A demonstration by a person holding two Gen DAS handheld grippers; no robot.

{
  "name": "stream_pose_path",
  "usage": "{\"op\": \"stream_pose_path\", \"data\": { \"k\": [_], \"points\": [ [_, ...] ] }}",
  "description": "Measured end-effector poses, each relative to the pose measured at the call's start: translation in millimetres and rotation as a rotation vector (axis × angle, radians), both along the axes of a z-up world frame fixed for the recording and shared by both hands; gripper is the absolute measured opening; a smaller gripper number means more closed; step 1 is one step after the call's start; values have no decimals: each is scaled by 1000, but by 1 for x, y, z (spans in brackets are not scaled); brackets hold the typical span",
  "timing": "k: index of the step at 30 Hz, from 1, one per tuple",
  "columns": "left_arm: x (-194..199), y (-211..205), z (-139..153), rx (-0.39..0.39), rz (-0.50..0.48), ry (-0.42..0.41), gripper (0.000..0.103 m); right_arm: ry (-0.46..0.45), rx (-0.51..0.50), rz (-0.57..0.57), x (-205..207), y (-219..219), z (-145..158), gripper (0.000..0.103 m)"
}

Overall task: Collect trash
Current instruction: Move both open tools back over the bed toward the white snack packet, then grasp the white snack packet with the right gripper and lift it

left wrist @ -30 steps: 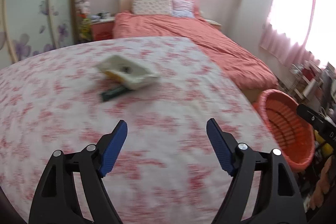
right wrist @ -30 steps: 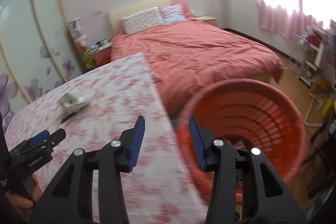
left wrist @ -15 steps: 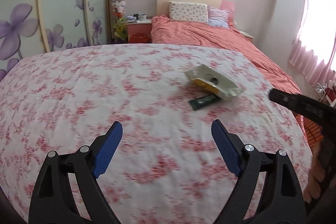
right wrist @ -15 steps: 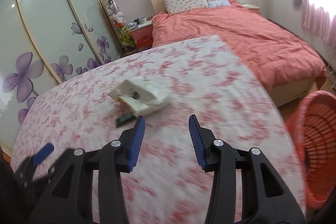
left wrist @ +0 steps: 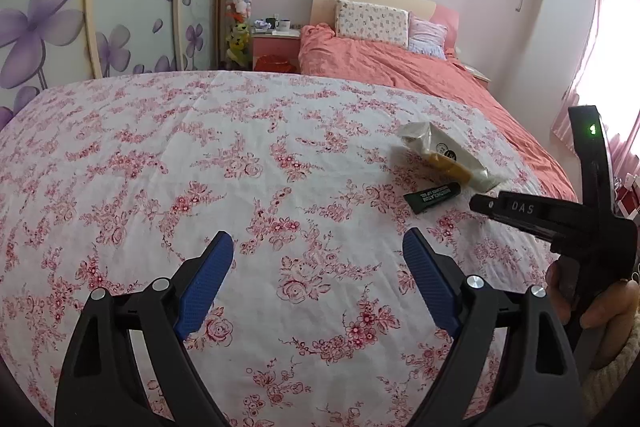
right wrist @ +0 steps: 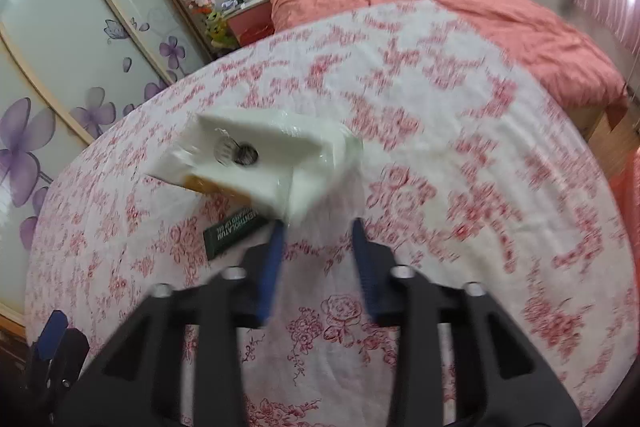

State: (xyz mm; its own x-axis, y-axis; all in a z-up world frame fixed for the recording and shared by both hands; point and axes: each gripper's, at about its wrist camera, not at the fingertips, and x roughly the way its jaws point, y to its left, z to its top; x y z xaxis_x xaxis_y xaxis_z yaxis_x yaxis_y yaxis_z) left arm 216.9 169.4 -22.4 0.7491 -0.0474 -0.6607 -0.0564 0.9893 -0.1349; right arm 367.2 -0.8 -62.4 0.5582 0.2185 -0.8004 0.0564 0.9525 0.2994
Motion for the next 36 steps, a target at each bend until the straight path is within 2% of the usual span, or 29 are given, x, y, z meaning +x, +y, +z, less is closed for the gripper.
{"op": "stream_pose_path", "data": {
  "k": [1, 3, 6, 9, 10, 12, 16, 21, 27, 29, 30, 36],
  "points": [
    [0, 0, -1, -3, 0, 2, 86, -3, 0, -1, 0, 0, -1, 10],
    [0, 1, -2, -8, 1, 5, 86, -8, -7, 0, -1, 2, -2, 4],
    [1, 0, -3, -10, -1, 6, 86, -23, 1, 0, -5, 0, 0, 3],
    [1, 0, -3, -10, -6, 5, 86, -63, -23, -5, -16, -6, 9, 12],
    [1, 0, -3, -10, -7, 5, 86, -78, -27, -2, -20, -7, 12, 24],
    [1, 0, -4, -13, -10, 8, 86, -108, -28, 3, -27, -8, 18, 36],
    [1, -2, -5, -15, -16, 12, 86, -135, -15, 10, -31, -7, 29, 38],
    [-2, -5, -4, -19, -19, 9, 86, -128, -18, -29, -16, -2, 31, 38],
    [-4, -8, -5, -19, -26, 16, 86, -37, 3, -53, 15, 0, 11, 38],
    [-3, -9, -5, -19, -29, 18, 86, -23, 30, -44, 17, 0, 6, 31],
    [-3, -9, -6, -20, -30, 19, 86, -19, 35, -40, 17, 0, 4, 23],
    [-2, -10, -6, -27, -30, 21, 86, -32, 34, -35, 16, 0, 4, 10]
  ]
}}
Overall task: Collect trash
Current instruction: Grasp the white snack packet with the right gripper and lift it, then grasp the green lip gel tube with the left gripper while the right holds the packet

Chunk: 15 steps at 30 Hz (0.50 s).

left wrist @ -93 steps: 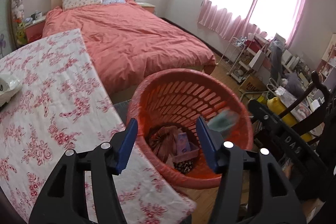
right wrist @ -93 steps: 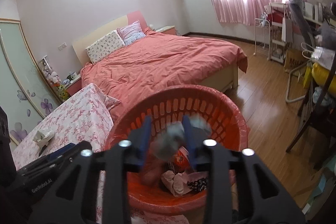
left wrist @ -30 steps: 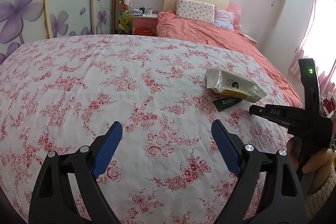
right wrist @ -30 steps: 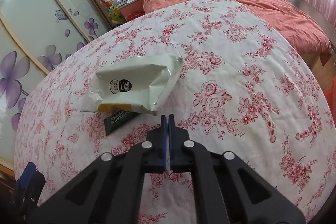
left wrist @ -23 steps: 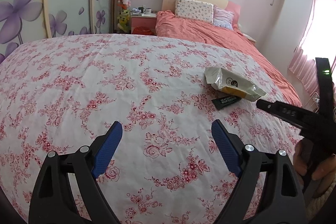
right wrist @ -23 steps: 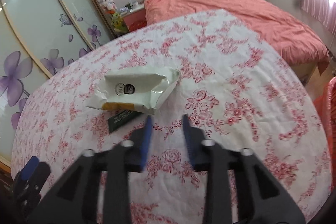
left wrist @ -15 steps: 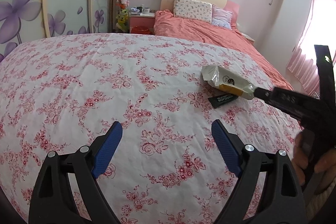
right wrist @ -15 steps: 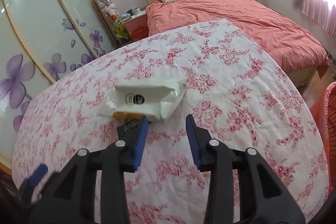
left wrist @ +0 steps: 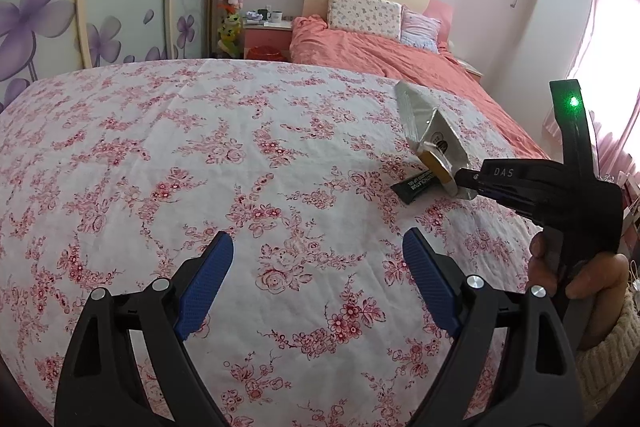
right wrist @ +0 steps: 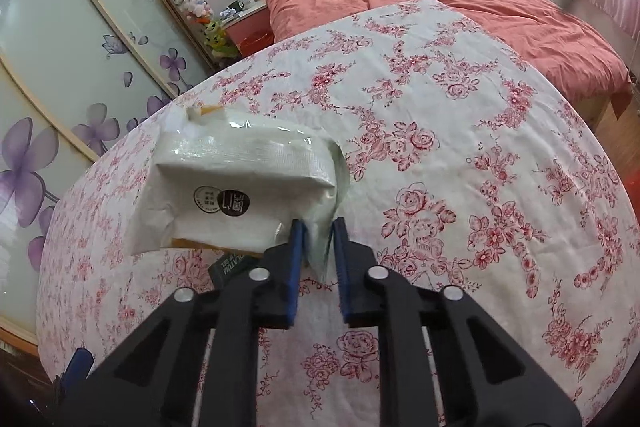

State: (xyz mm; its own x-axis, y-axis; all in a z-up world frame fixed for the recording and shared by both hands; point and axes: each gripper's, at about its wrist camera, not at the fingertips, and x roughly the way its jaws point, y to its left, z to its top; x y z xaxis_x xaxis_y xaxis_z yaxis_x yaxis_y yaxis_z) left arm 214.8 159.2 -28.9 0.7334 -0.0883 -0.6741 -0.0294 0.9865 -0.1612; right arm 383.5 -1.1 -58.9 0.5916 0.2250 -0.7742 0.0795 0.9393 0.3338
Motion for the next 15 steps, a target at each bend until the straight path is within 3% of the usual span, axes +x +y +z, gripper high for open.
{"op": "stream_pose_path", "data": {
  "k": [7, 15],
  "points": [
    [6, -5, 0, 2, -3, 4, 86, -44, -69, -40, -12, -7, 11, 3],
    [29, -28, 3, 30, -44, -6, 86, -82, -128, -209, -33, -52, 29, 3]
  ]
}}
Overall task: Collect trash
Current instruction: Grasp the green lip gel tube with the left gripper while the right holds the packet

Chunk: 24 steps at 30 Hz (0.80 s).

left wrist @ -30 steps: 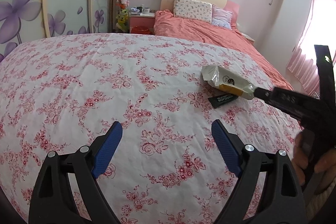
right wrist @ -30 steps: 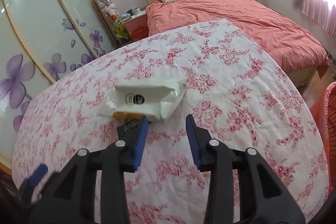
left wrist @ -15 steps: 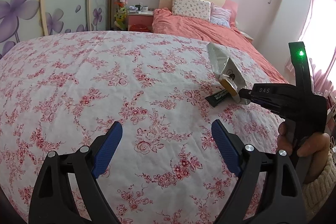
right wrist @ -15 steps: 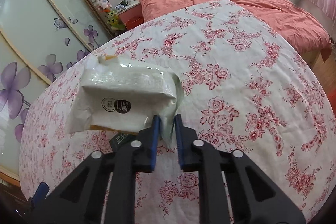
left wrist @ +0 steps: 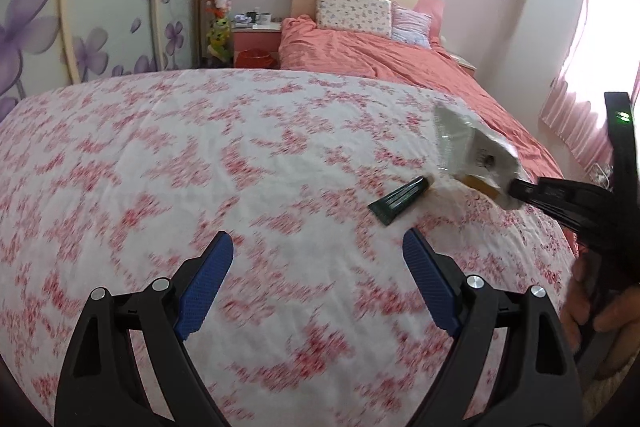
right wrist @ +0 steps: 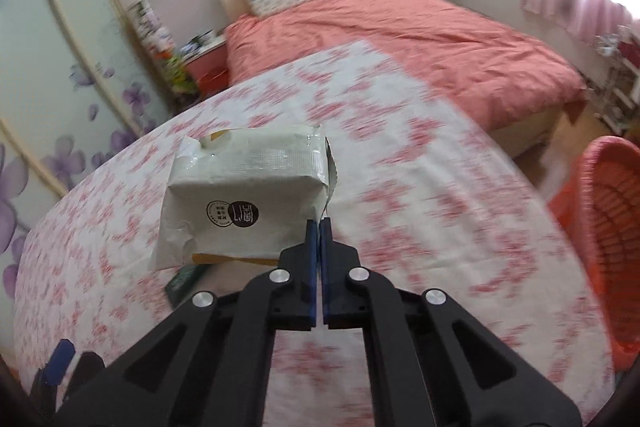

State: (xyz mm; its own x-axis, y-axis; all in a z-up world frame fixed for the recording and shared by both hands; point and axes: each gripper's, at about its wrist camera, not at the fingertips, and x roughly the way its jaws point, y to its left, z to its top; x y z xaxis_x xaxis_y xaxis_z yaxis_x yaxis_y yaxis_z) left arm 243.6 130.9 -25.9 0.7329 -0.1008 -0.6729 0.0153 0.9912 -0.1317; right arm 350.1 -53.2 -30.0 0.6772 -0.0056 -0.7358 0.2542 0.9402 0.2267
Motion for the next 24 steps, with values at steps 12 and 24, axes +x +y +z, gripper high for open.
{"op": "stream_pose_path", "data": {
  "k": [12, 24],
  "points": [
    [74, -63, -27, 61, -225, 105, 82, -14, 44, -95, -27, -77, 2, 3],
    [70, -85, -28, -2, -345, 122, 49, 2, 63, -100, -35, -89, -5, 3]
  ]
}}
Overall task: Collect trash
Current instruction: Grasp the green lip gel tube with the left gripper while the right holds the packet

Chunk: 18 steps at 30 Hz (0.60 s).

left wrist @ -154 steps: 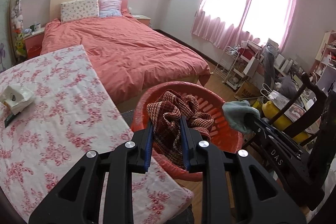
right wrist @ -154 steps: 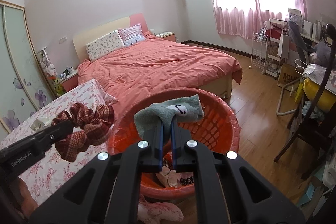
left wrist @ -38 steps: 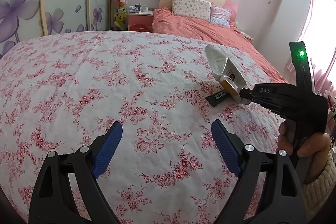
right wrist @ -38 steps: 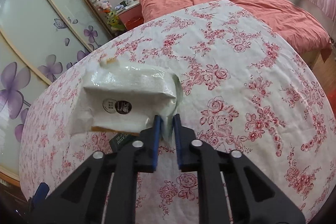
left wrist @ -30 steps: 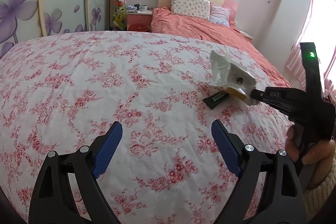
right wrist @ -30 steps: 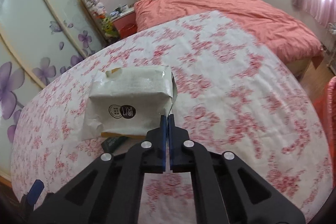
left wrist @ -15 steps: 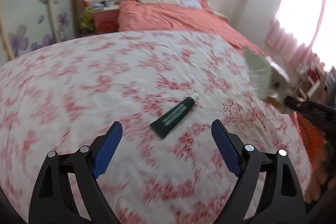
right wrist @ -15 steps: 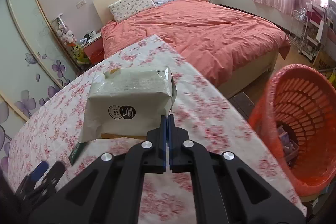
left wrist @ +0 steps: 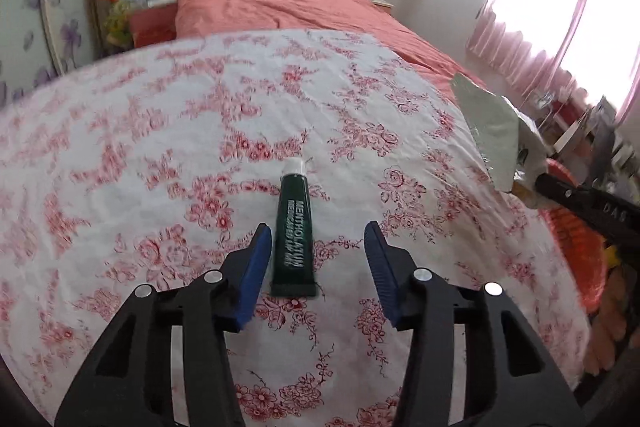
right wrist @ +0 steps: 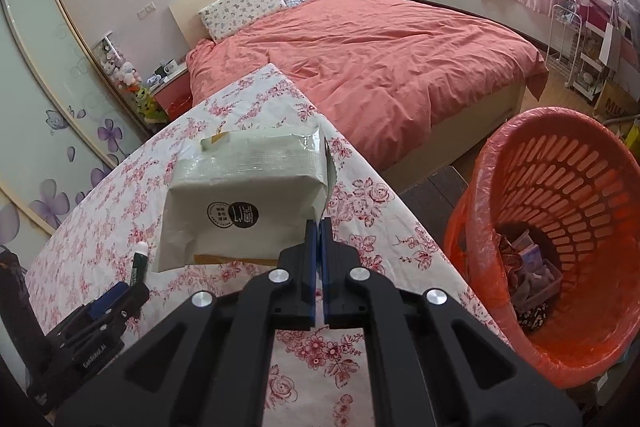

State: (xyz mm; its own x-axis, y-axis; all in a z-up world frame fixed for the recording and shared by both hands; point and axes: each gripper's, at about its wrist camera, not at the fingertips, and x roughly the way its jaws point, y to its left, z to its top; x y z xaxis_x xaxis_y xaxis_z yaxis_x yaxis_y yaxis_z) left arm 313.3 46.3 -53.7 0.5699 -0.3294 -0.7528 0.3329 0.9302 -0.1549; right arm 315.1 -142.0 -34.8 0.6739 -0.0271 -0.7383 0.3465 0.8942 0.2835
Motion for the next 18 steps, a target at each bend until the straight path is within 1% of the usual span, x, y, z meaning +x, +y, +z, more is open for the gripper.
{"op": "stream_pose_path", "data": {
  "k": [2, 6, 8, 9, 14, 18],
  "points": [
    [0, -3, 1, 26, 22, -15, 49, 0, 1, -2, -1, -1, 0, 3],
    [9, -3, -1, 44, 86, 2, 49, 2, -2, -3, -2, -2, 1, 3],
    [13, -4, -2, 56, 107, 5, 46, 5, -4, -3, -3, -2, 1, 3],
    [14, -4, -3, 63, 113, 5, 44, 6, -4, -2, -4, -3, 1, 4],
    [12, -10, -3, 95, 120, -9, 40, 17, 7, -5, -4, -7, -3, 4],
    [11, -19, -5, 128, 119, -24, 34, 24, 16, -8, -6, -10, -5, 4]
  ]
}}
